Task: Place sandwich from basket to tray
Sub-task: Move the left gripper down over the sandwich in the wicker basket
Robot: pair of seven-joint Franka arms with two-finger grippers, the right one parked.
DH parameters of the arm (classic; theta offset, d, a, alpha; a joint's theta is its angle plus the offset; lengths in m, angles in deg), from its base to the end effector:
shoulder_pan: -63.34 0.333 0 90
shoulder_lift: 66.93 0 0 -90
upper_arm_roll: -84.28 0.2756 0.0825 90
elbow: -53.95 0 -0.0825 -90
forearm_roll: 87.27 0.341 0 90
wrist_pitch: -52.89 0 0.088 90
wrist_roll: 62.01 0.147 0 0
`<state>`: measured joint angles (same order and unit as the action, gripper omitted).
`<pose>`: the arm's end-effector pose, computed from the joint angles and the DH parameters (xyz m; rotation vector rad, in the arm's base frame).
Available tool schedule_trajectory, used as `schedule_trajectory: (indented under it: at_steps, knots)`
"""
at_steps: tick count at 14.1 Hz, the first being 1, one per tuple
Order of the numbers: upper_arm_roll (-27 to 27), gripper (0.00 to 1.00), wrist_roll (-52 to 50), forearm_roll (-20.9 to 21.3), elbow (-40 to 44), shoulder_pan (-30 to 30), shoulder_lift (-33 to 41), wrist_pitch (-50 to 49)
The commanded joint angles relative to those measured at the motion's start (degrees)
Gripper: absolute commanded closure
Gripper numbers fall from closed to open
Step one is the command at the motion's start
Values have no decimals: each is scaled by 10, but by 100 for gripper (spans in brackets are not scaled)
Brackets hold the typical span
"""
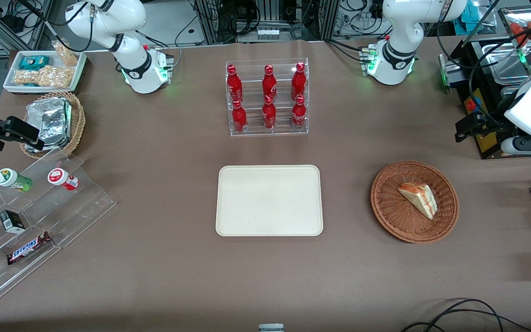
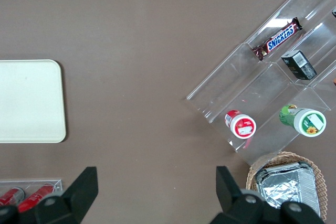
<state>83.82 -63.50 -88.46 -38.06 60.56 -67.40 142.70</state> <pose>0.5091 -0.0319 0.5247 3.1215 -0.0470 -0.0740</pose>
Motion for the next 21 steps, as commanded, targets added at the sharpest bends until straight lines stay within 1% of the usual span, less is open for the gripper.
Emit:
schedule_trajectory:
  at_steps: [1, 6, 9, 12, 14, 17, 19, 21]
  knots:
    - [5, 0, 11, -8, -8, -1, 8, 5]
    - [4, 0, 10, -2, -14, -1, 6, -7]
    - [5, 0, 9, -1, -35, -1, 9, -6]
    - [5, 0, 8, 0, -65, -1, -10, 17]
    - [5, 0, 6, 9, -133, -1, -10, 95]
    - [6, 0, 3, 8, -212, 0, -21, 199]
    - [11, 0, -3, 5, -234, 1, -48, 255]
    - [23, 0, -68, 2, -233, 1, -79, 291]
